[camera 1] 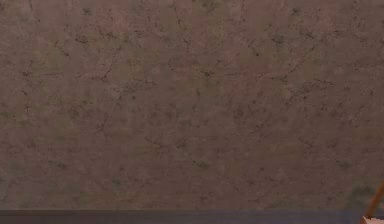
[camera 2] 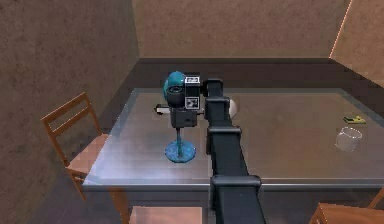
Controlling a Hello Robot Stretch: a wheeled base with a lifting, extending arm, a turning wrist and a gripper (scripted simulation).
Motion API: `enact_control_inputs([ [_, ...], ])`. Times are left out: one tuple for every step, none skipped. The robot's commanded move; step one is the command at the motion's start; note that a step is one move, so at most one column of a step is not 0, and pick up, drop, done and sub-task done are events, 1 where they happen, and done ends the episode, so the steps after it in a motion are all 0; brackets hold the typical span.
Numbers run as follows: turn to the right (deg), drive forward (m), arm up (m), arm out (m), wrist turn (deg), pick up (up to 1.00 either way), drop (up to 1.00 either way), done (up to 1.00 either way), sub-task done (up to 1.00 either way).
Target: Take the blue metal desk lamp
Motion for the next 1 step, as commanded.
enact_control_inputs([
  [0.0,0.00,0.00,0.00,0.0,0.00,0.00,1.00,0.00],
])
